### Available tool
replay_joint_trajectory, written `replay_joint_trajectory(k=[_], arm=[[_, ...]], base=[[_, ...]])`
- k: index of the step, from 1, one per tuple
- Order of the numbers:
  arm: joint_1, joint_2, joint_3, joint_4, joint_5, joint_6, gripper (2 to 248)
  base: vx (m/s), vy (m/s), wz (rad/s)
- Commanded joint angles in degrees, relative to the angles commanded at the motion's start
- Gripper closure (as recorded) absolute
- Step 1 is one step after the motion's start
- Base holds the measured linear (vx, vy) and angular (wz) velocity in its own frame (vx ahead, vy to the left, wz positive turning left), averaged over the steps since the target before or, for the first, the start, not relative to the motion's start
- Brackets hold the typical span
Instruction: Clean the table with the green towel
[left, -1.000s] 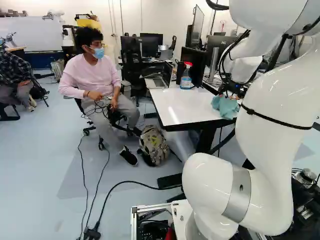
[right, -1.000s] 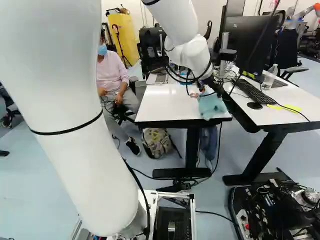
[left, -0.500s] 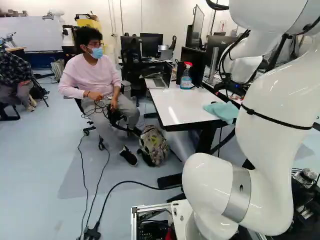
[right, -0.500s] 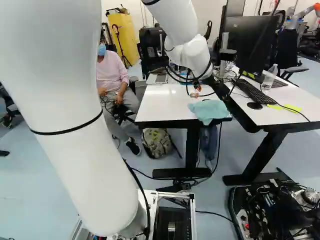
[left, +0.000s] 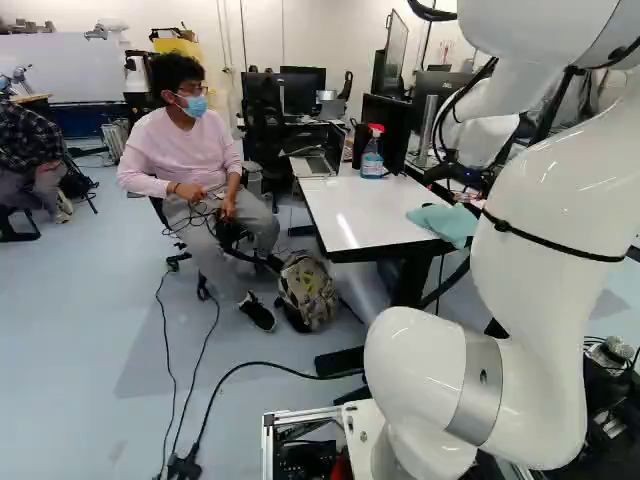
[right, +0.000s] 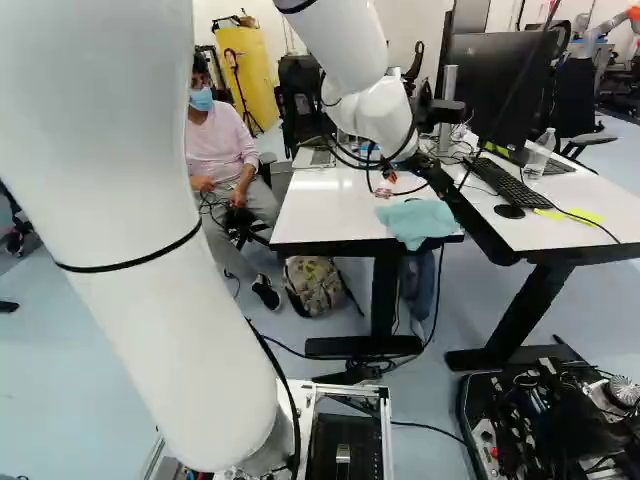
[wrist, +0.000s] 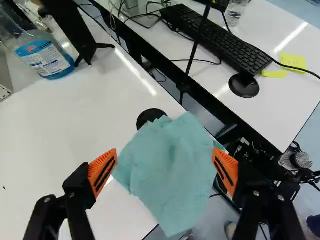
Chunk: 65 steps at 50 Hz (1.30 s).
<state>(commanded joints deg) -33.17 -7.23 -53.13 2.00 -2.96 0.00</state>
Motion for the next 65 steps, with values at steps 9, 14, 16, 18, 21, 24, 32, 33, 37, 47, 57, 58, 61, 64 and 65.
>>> replay_joint_trajectory(k=[9,14,16,18,21,24,32,33,37,47,57,58,61,64,65], arm=[[1.3,0.9,1.8,-0.1,2.0,0.0,3],[2.1,1.5,3.1,-0.1,3.4,0.0,3],[2.5,1.7,3.6,-0.1,4.0,0.0,3],[2.9,2.0,4.2,-0.2,4.6,0.0,3],[3.5,2.4,5.0,-0.2,5.6,0.0,3],[4.1,2.9,6.0,-0.2,6.6,0.0,3],[6.1,4.2,8.8,-0.4,9.7,0.0,3],[6.3,4.4,9.2,-0.4,10.1,0.0,3],[7.4,5.2,10.7,-0.4,11.8,0.0,3],[10.3,7.2,14.9,-0.6,16.4,0.0,3],[13.6,9.5,19.8,-0.8,21.8,0.0,3],[14.0,9.8,20.3,-0.8,22.3,0.0,3],[15.1,10.6,21.9,-0.9,24.1,0.0,3],[16.2,11.3,23.5,-1.0,25.9,0.0,3],[16.6,11.6,24.0,-1.0,26.4,0.0,3]], base=[[0.000,0.000,0.000],[0.000,0.000,0.000],[0.000,0.000,0.000],[0.000,0.000,0.000],[0.000,0.000,0.000],[0.000,0.000,0.000],[0.000,0.000,0.000],[0.000,0.000,0.000],[0.000,0.000,0.000],[0.000,0.000,0.000],[0.000,0.000,0.000],[0.000,0.000,0.000],[0.000,0.000,0.000],[0.000,0.000,0.000],[0.000,0.000,0.000]])
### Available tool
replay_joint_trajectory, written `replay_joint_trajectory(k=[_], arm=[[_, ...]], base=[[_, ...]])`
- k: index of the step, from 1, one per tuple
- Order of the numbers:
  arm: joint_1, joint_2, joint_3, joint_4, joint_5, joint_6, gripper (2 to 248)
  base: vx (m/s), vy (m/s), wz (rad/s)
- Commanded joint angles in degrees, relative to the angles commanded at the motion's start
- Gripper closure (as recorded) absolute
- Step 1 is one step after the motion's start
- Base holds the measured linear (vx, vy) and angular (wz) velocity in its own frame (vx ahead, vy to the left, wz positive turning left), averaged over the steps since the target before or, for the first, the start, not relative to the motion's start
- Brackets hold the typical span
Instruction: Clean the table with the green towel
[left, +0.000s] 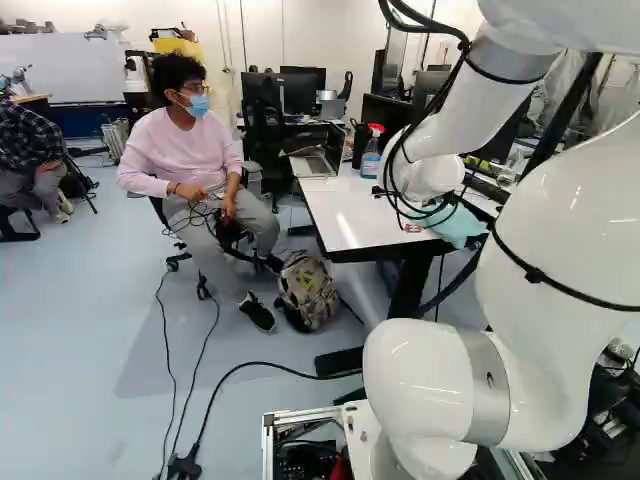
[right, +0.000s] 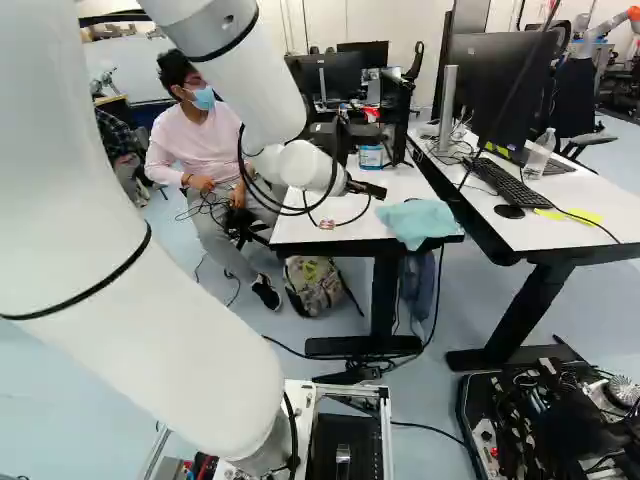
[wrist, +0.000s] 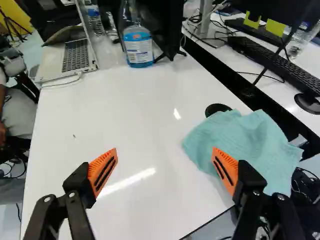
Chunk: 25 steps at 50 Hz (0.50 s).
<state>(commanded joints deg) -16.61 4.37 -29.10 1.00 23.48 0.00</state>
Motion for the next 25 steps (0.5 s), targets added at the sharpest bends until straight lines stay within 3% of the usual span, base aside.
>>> replay_joint_trajectory(k=[25], arm=[[7.9,5.6,11.5,-0.5,12.7,0.0,3]], base=[[0.000,0.000,0.000]])
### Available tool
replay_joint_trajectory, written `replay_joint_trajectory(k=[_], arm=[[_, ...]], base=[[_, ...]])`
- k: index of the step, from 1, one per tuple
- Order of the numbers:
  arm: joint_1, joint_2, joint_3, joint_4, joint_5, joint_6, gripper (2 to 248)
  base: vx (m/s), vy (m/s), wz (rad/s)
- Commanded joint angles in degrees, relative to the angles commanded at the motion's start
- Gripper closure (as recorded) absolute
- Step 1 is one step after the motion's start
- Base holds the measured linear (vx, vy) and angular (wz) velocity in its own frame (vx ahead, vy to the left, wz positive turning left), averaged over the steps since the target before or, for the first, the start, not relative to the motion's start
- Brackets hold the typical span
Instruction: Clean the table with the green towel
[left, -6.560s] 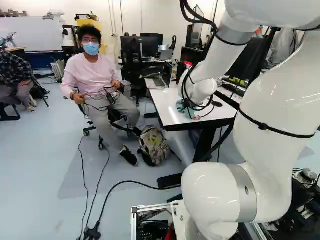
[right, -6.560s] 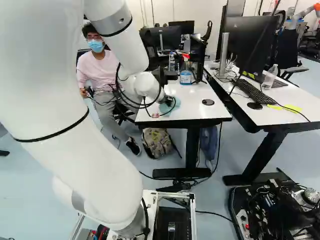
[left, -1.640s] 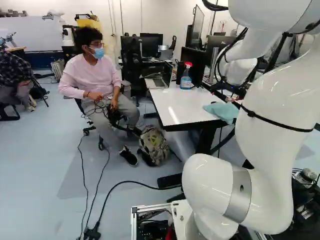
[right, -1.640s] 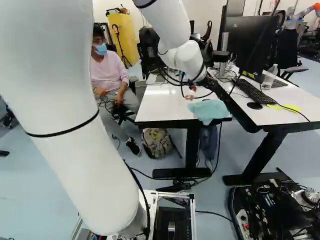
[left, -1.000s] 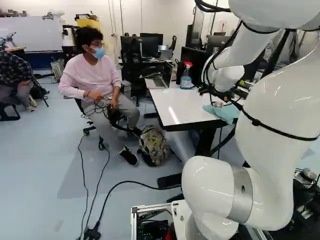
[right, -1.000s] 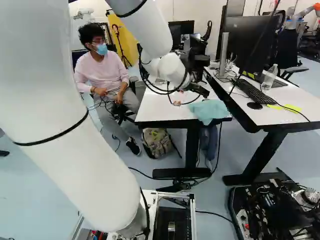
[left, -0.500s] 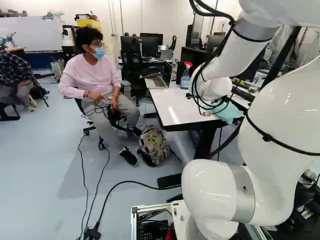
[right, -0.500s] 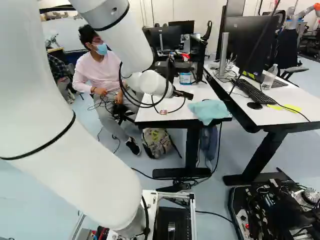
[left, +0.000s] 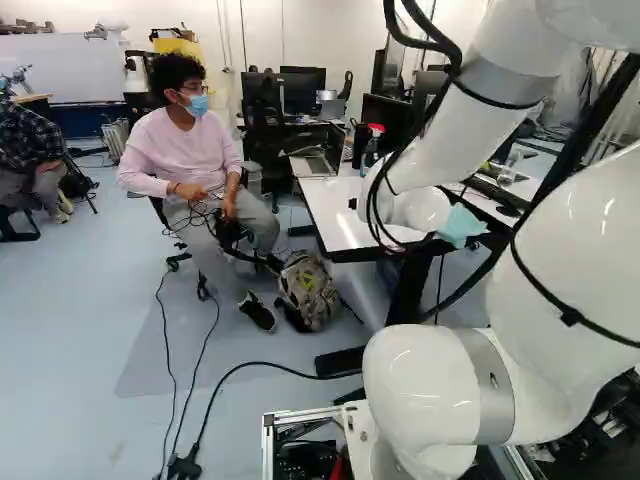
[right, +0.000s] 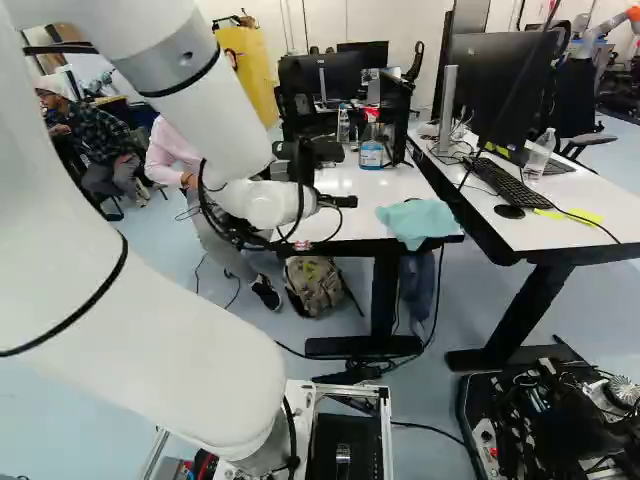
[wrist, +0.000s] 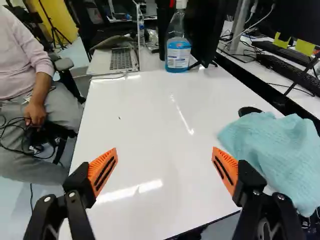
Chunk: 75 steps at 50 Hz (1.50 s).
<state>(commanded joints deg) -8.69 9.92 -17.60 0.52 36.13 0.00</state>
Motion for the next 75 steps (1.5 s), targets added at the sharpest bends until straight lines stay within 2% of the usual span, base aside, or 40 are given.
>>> replay_joint_trajectory(k=[18,37,55,75], arm=[[4.1,2.9,6.0,-0.2,6.6,0.0,3],[7.0,4.9,10.2,-0.4,11.2,0.0,3],[8.5,5.9,12.3,-0.5,13.5,0.0,3],[8.7,6.1,12.6,-0.5,13.9,0.0,3]], base=[[0.000,0.000,0.000],[0.000,0.000,0.000],[0.000,0.000,0.000],[0.000,0.000,0.000]])
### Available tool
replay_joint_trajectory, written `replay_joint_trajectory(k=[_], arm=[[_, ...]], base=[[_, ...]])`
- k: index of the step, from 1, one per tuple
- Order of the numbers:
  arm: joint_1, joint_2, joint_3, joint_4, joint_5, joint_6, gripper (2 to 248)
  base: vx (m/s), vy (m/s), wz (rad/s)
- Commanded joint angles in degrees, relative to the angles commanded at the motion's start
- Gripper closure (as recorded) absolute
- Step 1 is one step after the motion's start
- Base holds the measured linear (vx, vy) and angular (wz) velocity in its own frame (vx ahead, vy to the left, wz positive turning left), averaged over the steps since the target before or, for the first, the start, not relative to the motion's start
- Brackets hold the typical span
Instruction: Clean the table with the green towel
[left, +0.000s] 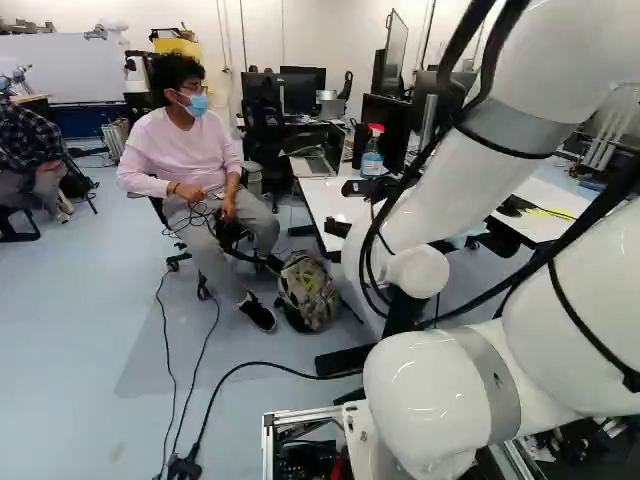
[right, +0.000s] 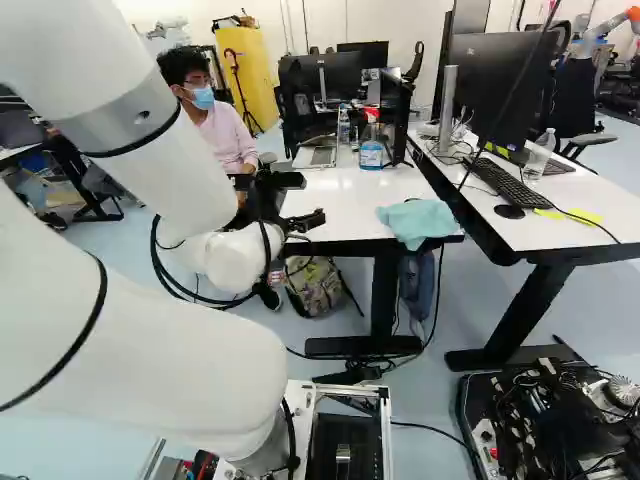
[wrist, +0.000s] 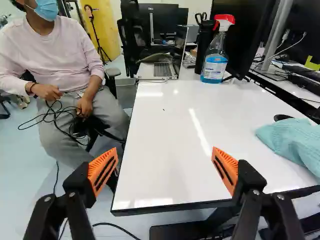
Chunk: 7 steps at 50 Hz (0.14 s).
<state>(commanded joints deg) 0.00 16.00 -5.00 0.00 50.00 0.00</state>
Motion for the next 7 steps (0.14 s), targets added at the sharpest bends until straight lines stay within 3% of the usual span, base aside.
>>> replay_joint_trajectory(k=[7], arm=[[0.0,0.0,0.0,0.0,0.0,0.0,3]], base=[[0.000,0.000,0.000]])
